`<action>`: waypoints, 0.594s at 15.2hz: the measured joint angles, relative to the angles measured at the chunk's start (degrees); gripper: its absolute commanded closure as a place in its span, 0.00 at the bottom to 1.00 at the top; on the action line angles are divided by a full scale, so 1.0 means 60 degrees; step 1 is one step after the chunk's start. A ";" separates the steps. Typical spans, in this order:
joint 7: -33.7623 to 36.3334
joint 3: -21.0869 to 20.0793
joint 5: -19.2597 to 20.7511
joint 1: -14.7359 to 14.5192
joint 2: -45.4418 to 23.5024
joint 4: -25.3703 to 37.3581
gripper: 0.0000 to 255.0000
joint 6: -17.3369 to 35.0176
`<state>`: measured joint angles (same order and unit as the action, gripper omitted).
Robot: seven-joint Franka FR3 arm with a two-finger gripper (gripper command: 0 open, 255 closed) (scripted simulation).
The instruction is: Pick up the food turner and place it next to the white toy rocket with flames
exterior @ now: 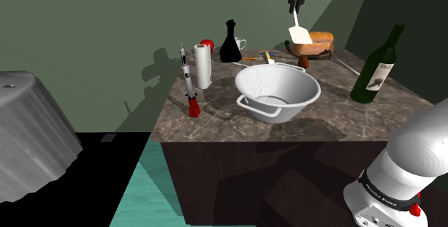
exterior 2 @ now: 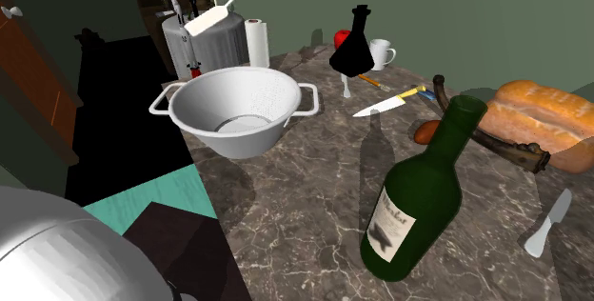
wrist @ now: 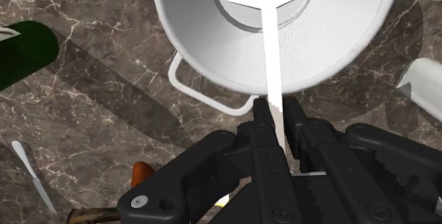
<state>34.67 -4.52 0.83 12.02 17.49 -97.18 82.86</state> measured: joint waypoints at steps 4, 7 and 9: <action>0.0922 -0.0624 -0.0039 -0.0294 -0.0709 0.0803 1.00 -0.0119; 0.1680 -0.1121 -0.0011 -0.0555 -0.1249 0.1408 1.00 -0.0208; 0.2136 -0.1407 0.0054 -0.0722 -0.1659 0.1746 1.00 -0.0162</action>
<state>47.49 -12.96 1.15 7.69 7.54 -86.70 81.89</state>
